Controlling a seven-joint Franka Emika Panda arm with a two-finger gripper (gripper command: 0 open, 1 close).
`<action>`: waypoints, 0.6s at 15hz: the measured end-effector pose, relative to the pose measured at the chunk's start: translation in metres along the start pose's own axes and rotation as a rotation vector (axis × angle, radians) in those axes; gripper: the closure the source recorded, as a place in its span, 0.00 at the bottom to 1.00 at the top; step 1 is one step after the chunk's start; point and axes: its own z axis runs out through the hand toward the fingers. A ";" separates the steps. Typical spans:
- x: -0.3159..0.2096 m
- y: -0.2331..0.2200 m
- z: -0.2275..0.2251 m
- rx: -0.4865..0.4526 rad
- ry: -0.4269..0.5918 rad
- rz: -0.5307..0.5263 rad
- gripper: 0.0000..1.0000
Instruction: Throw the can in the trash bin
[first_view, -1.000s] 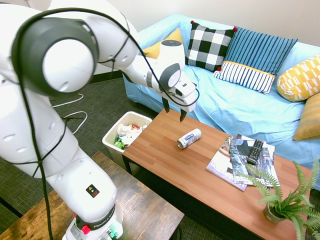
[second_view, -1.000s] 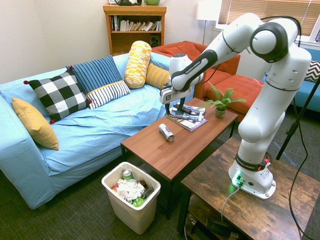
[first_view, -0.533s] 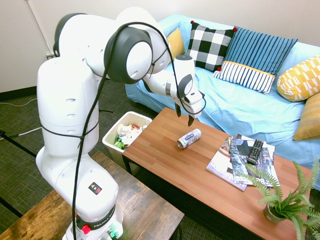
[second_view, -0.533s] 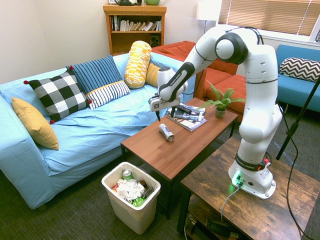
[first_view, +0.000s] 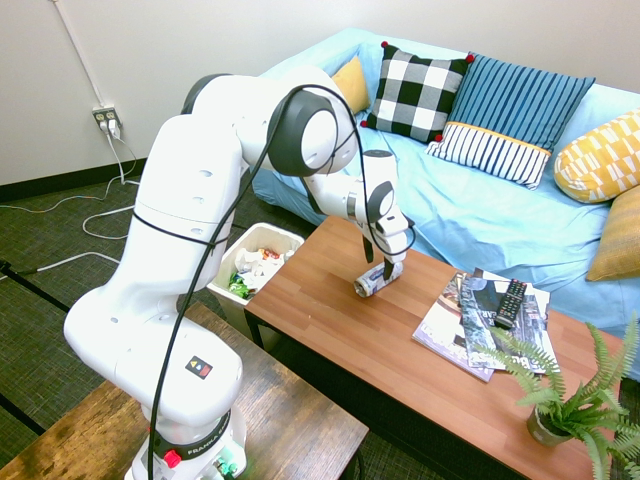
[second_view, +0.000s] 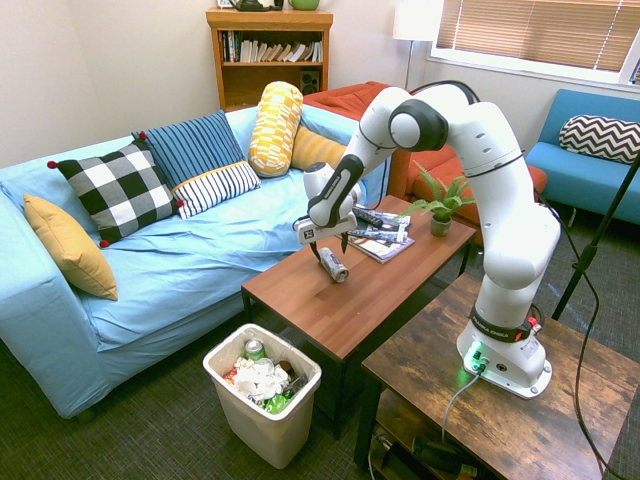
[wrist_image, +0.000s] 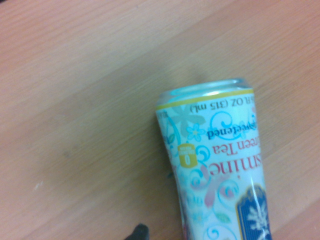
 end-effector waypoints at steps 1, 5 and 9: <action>0.003 -0.003 0.009 -0.007 0.004 0.006 0.00; 0.010 -0.011 0.026 -0.015 0.008 0.017 1.00; 0.011 -0.012 0.026 -0.013 0.003 0.017 1.00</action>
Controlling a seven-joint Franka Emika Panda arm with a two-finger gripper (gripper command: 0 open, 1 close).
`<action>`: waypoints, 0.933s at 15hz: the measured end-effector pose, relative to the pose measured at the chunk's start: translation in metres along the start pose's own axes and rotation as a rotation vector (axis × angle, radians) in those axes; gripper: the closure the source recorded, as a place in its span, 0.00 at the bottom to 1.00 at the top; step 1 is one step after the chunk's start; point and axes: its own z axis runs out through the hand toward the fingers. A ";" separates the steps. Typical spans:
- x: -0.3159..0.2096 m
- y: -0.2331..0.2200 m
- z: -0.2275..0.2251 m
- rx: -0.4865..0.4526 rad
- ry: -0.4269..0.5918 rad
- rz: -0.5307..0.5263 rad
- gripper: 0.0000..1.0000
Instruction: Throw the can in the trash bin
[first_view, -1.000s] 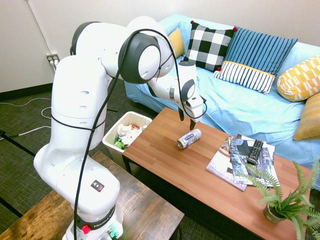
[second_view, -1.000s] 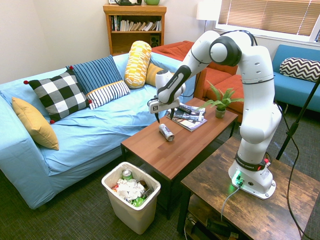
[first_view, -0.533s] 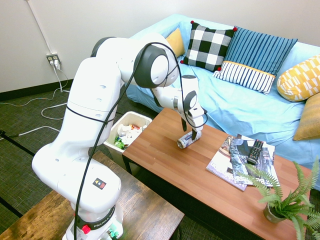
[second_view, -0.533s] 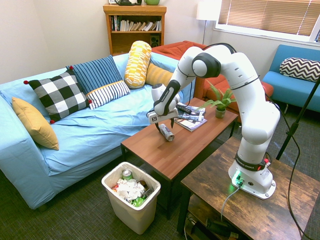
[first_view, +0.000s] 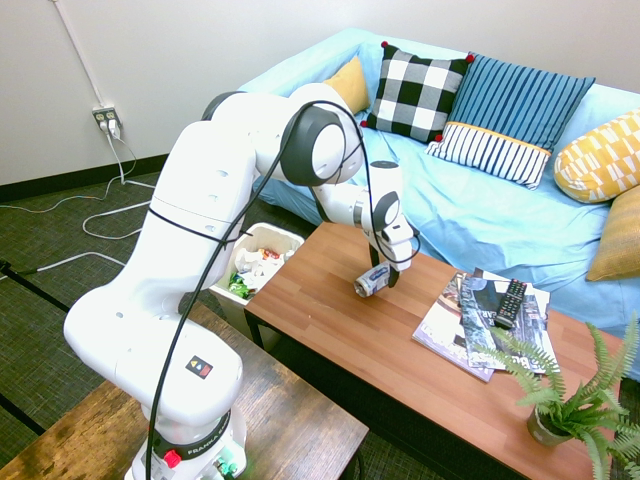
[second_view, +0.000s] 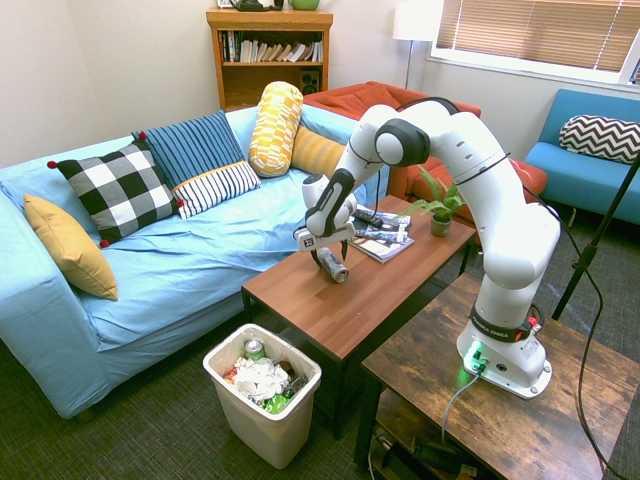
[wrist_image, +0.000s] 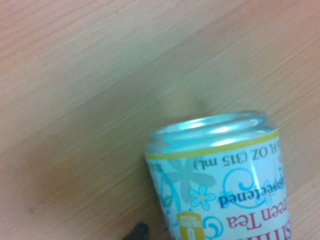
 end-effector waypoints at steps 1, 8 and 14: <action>0.000 0.000 0.000 0.000 -0.001 -0.001 1.00; 0.003 0.000 0.002 0.001 -0.013 -0.004 1.00; 0.005 -0.009 -0.024 0.049 -0.019 -0.018 1.00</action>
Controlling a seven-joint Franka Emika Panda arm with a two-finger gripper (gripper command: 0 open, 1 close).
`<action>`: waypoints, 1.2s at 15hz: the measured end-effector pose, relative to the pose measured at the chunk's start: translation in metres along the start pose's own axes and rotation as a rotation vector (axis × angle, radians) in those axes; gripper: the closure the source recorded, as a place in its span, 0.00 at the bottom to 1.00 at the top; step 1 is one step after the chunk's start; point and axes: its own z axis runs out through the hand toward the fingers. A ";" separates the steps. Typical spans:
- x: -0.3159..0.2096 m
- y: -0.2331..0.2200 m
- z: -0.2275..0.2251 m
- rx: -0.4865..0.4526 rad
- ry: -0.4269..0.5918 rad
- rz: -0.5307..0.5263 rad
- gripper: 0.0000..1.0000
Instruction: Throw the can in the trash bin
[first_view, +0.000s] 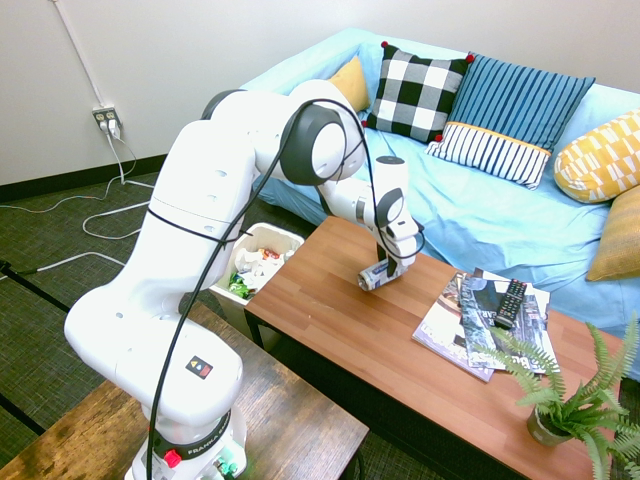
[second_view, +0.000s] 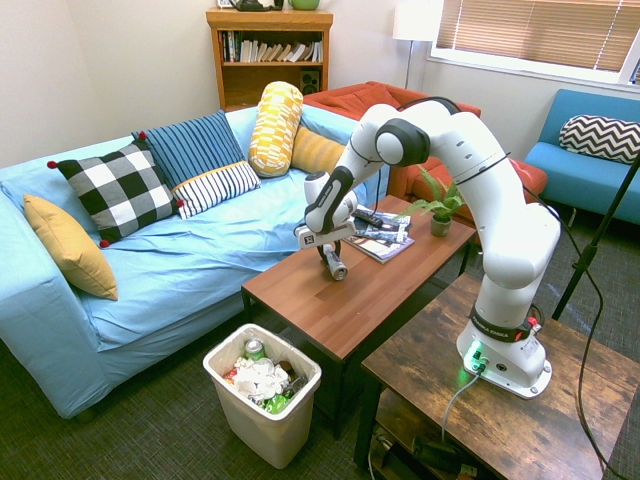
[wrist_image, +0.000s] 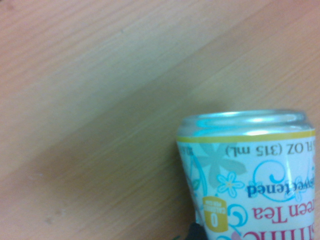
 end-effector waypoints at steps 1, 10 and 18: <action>-0.010 -0.007 -0.020 0.024 0.008 -0.023 1.00; -0.346 0.004 -0.086 0.023 0.170 -0.417 1.00; -0.445 0.024 -0.014 -0.019 0.222 -0.509 0.00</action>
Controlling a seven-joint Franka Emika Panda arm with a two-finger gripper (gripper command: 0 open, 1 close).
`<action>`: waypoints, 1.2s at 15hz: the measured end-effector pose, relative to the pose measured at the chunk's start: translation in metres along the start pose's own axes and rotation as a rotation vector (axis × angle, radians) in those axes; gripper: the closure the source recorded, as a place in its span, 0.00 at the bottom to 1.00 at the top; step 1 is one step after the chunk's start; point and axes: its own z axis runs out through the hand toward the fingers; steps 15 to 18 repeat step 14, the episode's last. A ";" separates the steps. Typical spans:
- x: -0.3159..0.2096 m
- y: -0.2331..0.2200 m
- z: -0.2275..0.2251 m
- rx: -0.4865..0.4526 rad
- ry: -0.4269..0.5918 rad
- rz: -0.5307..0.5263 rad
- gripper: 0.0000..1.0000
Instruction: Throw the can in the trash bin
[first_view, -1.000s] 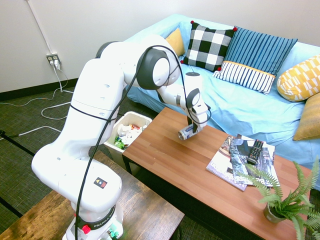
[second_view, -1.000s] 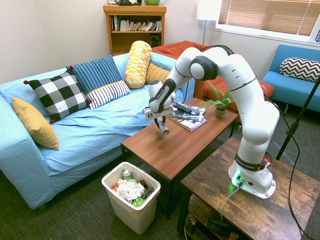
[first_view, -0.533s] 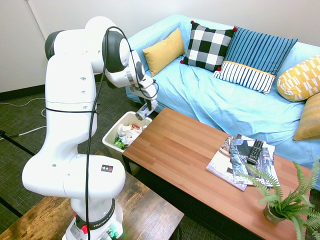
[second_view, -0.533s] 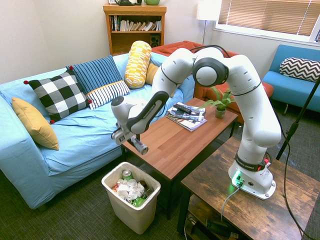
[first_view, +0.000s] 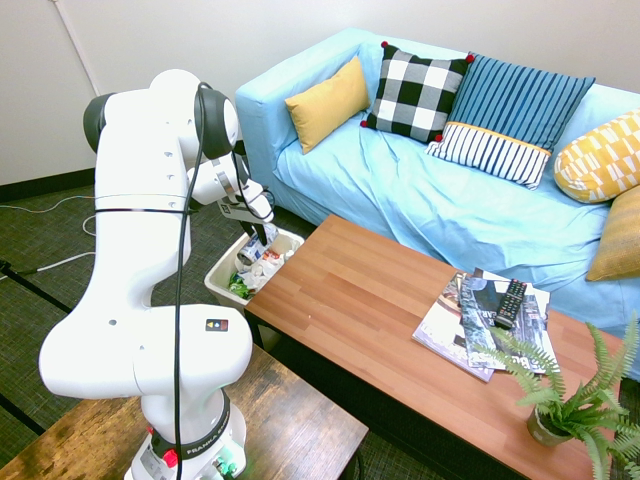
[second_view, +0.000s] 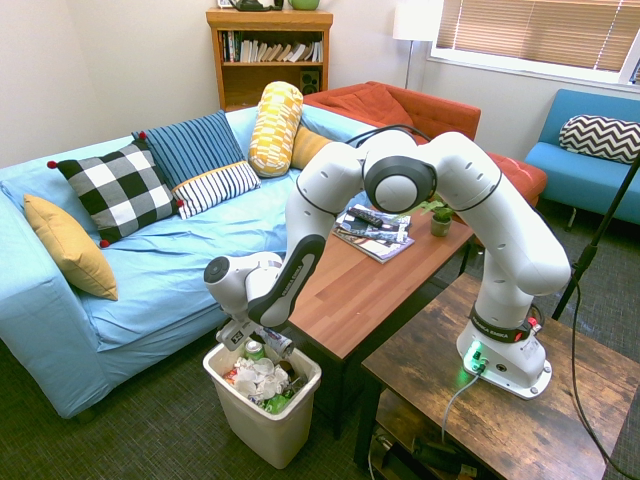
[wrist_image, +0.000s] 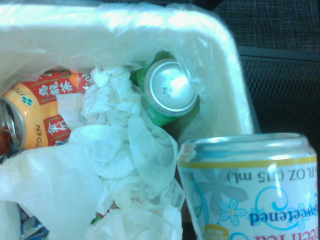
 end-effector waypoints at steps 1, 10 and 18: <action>-0.006 -0.004 0.004 -0.002 0.001 -0.004 0.00; -0.021 -0.030 -0.002 0.001 0.011 0.007 0.00; -0.021 -0.032 -0.003 0.005 0.011 0.022 0.00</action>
